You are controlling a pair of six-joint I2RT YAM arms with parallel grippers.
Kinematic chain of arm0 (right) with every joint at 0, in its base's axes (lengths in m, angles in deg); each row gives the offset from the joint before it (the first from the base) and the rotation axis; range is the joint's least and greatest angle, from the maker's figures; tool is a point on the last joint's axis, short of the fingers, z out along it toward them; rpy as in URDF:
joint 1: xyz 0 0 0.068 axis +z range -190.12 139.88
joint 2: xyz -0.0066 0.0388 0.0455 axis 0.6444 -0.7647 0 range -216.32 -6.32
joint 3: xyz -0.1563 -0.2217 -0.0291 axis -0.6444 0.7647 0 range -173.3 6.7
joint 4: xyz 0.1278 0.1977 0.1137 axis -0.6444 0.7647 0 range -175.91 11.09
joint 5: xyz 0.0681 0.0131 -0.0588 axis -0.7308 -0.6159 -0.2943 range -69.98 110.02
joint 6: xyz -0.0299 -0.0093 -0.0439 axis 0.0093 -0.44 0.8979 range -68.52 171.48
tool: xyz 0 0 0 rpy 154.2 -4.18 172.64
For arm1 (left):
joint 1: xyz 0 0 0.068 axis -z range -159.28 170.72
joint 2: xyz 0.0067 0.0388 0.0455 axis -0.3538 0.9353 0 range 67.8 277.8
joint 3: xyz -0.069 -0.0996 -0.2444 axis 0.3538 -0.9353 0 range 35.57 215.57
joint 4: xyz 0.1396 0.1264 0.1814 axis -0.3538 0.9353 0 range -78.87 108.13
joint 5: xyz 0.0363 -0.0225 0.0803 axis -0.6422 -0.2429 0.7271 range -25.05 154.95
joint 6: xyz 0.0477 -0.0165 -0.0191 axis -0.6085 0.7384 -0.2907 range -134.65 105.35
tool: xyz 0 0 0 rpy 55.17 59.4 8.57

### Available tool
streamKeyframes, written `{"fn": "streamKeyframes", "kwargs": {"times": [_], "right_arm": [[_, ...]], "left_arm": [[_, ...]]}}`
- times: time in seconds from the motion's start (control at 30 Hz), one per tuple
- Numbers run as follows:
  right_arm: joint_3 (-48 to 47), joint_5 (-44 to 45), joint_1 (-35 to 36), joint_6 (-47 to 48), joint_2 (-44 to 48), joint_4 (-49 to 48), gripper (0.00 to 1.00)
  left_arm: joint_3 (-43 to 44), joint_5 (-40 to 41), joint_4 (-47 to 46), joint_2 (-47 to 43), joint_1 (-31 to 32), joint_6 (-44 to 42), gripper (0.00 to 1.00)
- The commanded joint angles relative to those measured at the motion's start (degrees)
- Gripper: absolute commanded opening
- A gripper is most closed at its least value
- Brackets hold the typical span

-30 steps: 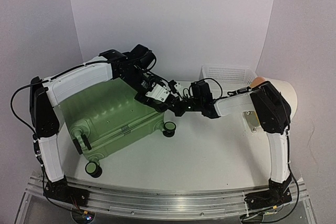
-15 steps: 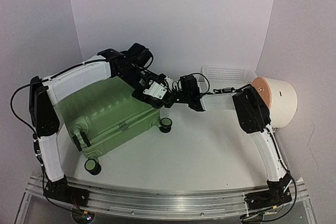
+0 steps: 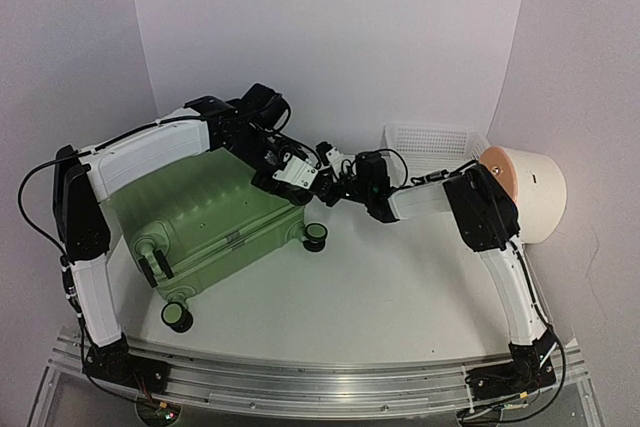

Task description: Open, take out, and arrange the luggage

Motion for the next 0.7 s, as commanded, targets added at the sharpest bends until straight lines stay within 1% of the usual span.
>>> {"fn": "streamKeyframes", "kwargs": {"times": [0.0,0.07,0.1,0.13,0.2,0.23,0.3,0.33,0.37,0.4,0.43,0.47,0.57,0.67], "right_arm": [[11.08,7.10,-3.66,1.49,13.37,-9.06,0.44],[17.19,7.35,-3.62,2.64,17.61,-9.76,0.49],[19.60,7.54,-3.61,3.12,19.31,-9.86,0.51],[22.60,7.85,-3.62,3.33,21.45,-9.91,0.54],[27.17,8.81,-3.66,2.43,25.05,-9.86,0.61],[29.19,9.18,-3.65,1.30,26.93,-9.85,0.66],[31.74,10.44,-3.41,-1.49,29.93,-9.26,0.81],[32.55,11.55,-2.97,-2.85,31.33,-8.33,0.87],[33.20,12.45,-2.46,-3.79,32.89,-7.16,0.90],[33.58,13.33,-1.80,-4.30,33.95,-6.22,0.92],[34.09,13.80,-1.26,-5.37,35.21,-5.47,0.96],[34.31,13.81,-0.64,-7.07,36.14,-5.06,0.98],[33.93,13.80,1.16,-10.09,38.43,-2.55,0.98],[32.17,16.06,3.86,-12.48,39.98,1.73,0.98]], "left_arm": [[-0.13,-0.93,-2.92,-4.40,0.90,2.31,0.00],[-0.10,0.39,-4.41,-3.71,0.85,2.85,0.00],[0.07,0.72,-4.74,-3.49,0.82,2.97,0.04],[0.24,0.93,-4.66,-3.40,0.84,3.03,0.13],[0.54,1.18,-4.43,-3.61,0.85,3.13,0.38],[0.66,1.31,-4.36,-3.85,0.85,3.16,0.51],[0.83,1.51,-4.37,-4.63,0.85,3.42,0.75],[0.90,1.57,-4.37,-5.04,0.85,3.70,0.85],[0.95,1.57,-4.23,-5.50,0.85,4.02,0.95],[0.95,1.40,-4.09,-6.11,0.85,4.34,0.99],[0.99,0.93,-4.02,-6.74,0.85,4.88,1.00],[1.31,0.39,-4.01,-7.45,0.84,5.96,1.00],[4.26,-1.00,-2.88,-8.86,0.78,10.10,1.00],[8.63,0.85,-0.11,-8.98,-0.25,15.39,1.00]]}}
